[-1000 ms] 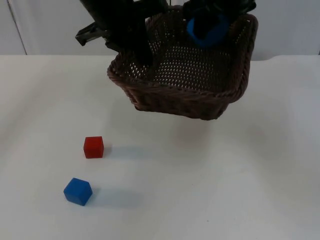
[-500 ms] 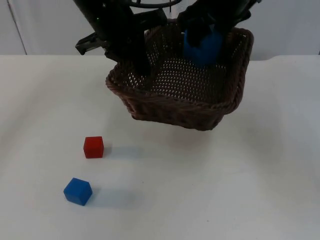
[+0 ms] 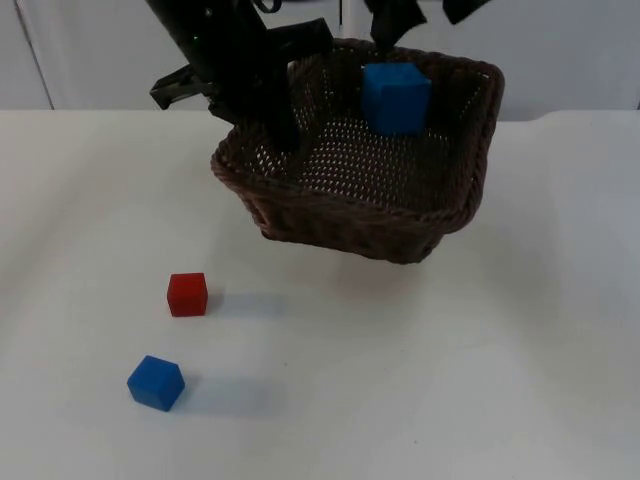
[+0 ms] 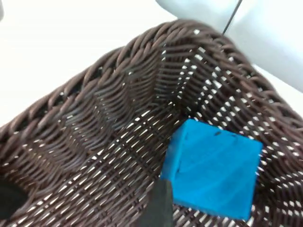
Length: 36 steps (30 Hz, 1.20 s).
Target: Pick up the basket with the left hand and place the largest block into the basket with the right hand.
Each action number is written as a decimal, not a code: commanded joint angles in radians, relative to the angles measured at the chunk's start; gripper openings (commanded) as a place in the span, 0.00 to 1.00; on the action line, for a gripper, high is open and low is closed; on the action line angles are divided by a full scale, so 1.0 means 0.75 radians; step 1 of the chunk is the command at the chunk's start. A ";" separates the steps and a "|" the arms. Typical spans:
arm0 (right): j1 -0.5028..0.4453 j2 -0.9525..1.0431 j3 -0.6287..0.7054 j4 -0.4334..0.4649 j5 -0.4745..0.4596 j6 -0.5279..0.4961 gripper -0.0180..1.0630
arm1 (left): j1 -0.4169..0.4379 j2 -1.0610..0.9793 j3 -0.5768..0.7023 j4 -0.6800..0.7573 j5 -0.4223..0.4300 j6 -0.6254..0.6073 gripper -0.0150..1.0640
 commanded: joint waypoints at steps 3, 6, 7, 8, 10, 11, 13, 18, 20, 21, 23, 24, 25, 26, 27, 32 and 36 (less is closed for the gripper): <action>0.000 -0.122 -0.012 0.001 0.059 -0.008 0.69 | -0.005 -0.020 -0.004 -0.040 -0.010 0.003 0.01; 0.000 -0.180 -0.012 0.001 0.074 -0.005 0.69 | -0.005 -0.020 -0.004 -0.040 -0.007 0.003 0.01; 0.000 -0.213 -0.012 0.004 0.085 -0.005 0.69 | -0.005 -0.020 -0.004 -0.037 -0.008 0.003 0.01; 0.000 -0.263 -0.012 0.007 0.105 -0.003 0.69 | -0.005 -0.020 -0.004 -0.037 -0.008 0.003 0.01; 0.000 -0.321 -0.012 0.007 0.140 -0.002 0.69 | -0.005 -0.020 -0.004 -0.035 -0.008 0.003 0.01; 0.000 -0.321 -0.012 0.007 0.140 -0.002 0.69 | -0.005 -0.020 -0.004 -0.035 -0.008 0.003 0.01; 0.000 -0.382 -0.010 0.007 0.179 -0.002 0.69 | -0.005 -0.020 -0.004 -0.035 -0.008 0.003 0.01; 0.000 -0.506 0.048 0.007 0.211 -0.002 0.69 | -0.005 -0.020 -0.004 -0.035 -0.008 0.003 0.01; 0.000 -0.585 0.125 0.007 0.193 -0.002 0.69 | -0.005 -0.020 -0.004 -0.035 -0.008 0.003 0.01; 0.000 -0.628 0.168 0.007 0.178 0.000 0.69 | -0.005 -0.020 -0.004 -0.035 -0.008 0.003 0.01; 0.000 -0.663 0.223 0.007 0.157 0.004 0.69 | -0.005 -0.020 -0.004 -0.035 -0.008 0.003 0.01; 0.000 -0.708 0.282 0.007 0.132 0.012 0.69 | -0.005 -0.020 -0.004 -0.037 -0.008 0.003 0.01; 0.000 -0.775 0.362 0.007 0.097 0.018 0.69 | -0.005 -0.020 -0.004 -0.040 -0.010 0.003 0.01; 0.000 -0.810 0.419 0.007 0.077 0.024 0.69 | -0.007 -0.020 -0.004 -0.039 -0.013 0.003 0.01; 0.000 -0.810 0.419 0.007 0.077 0.024 0.69 | -0.007 -0.020 -0.004 -0.039 -0.013 0.003 0.01; 0.000 -0.978 0.625 0.007 0.017 0.050 0.69 | -0.040 -0.020 -0.004 -0.034 -0.028 0.003 0.01; 0.000 -1.091 0.745 0.007 -0.008 0.063 0.69 | -0.098 -0.020 0.008 -0.022 -0.075 0.003 0.01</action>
